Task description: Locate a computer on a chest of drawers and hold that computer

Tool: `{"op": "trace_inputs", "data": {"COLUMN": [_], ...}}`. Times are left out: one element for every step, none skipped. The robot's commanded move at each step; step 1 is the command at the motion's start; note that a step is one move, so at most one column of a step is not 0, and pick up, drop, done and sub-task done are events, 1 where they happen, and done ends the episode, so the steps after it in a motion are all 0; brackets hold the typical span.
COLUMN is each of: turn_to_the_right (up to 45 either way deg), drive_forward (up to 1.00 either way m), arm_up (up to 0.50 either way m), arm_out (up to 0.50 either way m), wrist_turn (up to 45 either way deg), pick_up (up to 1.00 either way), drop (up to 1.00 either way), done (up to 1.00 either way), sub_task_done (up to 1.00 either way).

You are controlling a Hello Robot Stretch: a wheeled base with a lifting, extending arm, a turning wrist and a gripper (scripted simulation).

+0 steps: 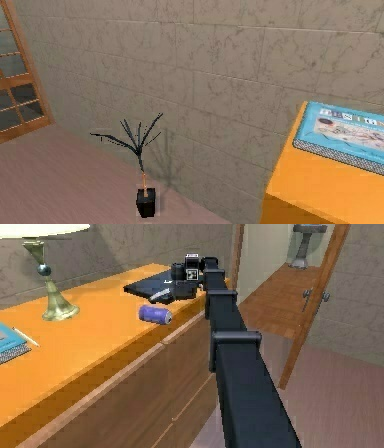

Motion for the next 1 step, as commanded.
{"op": "trace_inputs", "data": {"turn_to_the_right": [0.0], "drive_forward": [0.0], "arm_up": [0.0], "arm_out": [0.0], "wrist_turn": [0.0], "pick_up": [0.0], "drop": [0.0], "done": [1.0], "sub_task_done": [0.0]}}
